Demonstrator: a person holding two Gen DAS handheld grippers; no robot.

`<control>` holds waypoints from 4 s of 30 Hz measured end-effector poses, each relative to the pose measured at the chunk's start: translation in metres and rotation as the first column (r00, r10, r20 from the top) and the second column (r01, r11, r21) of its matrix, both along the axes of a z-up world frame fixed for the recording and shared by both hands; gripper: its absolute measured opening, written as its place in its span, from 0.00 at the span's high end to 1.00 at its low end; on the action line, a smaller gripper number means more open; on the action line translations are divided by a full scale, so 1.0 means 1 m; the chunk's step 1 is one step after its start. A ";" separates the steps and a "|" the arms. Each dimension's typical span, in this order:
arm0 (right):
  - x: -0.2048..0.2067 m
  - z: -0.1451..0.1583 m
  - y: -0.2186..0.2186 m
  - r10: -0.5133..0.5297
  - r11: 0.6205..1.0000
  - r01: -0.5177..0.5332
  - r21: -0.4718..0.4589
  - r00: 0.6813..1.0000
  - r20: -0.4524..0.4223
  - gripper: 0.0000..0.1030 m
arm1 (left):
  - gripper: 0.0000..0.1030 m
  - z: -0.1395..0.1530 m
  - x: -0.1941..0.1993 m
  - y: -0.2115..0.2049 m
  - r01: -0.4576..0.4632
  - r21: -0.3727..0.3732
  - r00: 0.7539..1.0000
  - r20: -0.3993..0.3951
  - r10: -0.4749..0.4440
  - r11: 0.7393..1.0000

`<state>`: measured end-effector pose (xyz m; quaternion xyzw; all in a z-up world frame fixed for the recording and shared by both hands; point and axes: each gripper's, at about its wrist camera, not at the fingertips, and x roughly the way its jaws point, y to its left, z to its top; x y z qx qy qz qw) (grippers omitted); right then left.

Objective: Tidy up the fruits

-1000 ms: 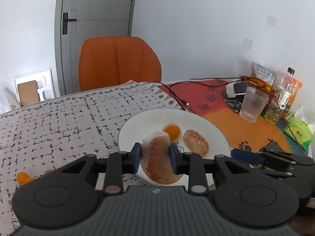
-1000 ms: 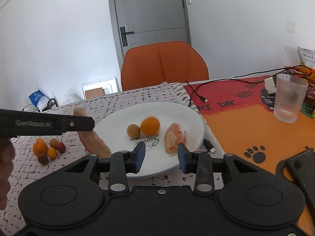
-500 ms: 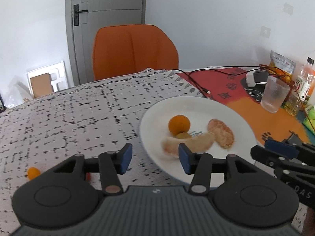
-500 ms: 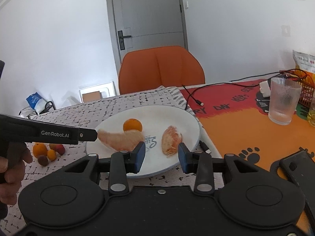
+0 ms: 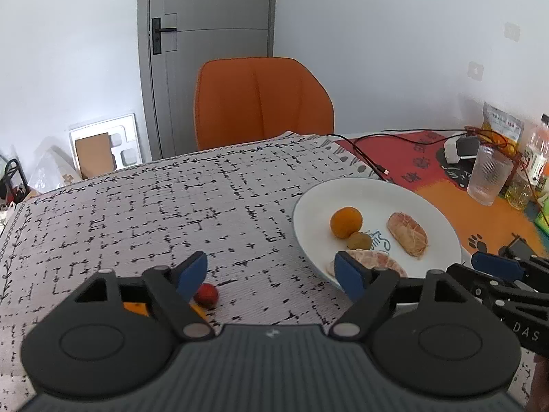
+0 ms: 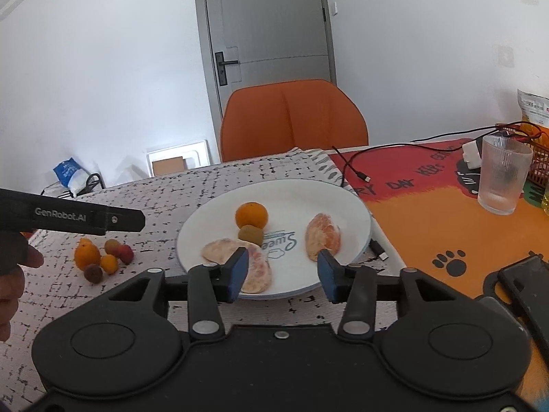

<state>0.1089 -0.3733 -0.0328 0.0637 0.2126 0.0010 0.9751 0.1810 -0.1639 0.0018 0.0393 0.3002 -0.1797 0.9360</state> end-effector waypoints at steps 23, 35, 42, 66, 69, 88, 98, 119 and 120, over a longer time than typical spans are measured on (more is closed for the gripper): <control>-0.012 0.016 0.038 0.063 0.996 -0.066 0.054 0.997 0.049 0.00 | 0.00 0.012 -0.034 0.096 -0.184 0.000 0.983 0.018 0.184 0.983; -0.016 0.019 0.065 0.136 0.989 -0.138 0.042 0.989 0.051 0.00 | 0.00 0.012 -0.051 0.125 -0.191 -0.049 0.982 0.007 0.191 0.980; -0.018 0.022 0.080 0.195 0.980 -0.196 0.026 0.980 0.050 0.00 | 0.00 0.010 -0.062 0.131 -0.188 -0.027 0.982 0.008 0.188 0.982; -0.019 0.017 0.112 0.309 0.951 -0.308 -0.040 0.951 0.026 0.03 | 0.00 -0.002 -0.063 0.145 -0.214 -0.046 0.977 -0.016 0.214 0.976; -0.019 0.015 0.117 0.321 0.946 -0.320 -0.053 0.947 0.016 0.09 | 0.00 -0.004 -0.061 0.145 -0.216 -0.068 0.976 -0.019 0.215 0.974; 0.020 -0.011 0.102 0.350 0.936 -0.346 0.061 0.930 -0.109 0.44 | 0.31 -0.033 -0.034 0.128 -0.157 -0.135 0.986 -0.068 0.149 0.978; 0.042 -0.025 0.095 0.369 0.928 -0.356 0.109 0.918 -0.145 0.53 | 0.49 -0.047 -0.016 0.112 -0.129 -0.150 0.988 -0.099 0.115 0.980; 0.073 -0.034 0.105 0.437 0.898 -0.420 0.132 0.888 -0.143 0.65 | 0.81 -0.068 0.011 0.100 -0.086 -0.192 0.988 -0.145 0.059 0.978; 0.075 -0.035 0.107 0.440 0.896 -0.423 0.131 0.886 -0.147 0.66 | 0.81 -0.068 0.009 0.102 -0.087 -0.196 0.988 -0.146 0.059 0.977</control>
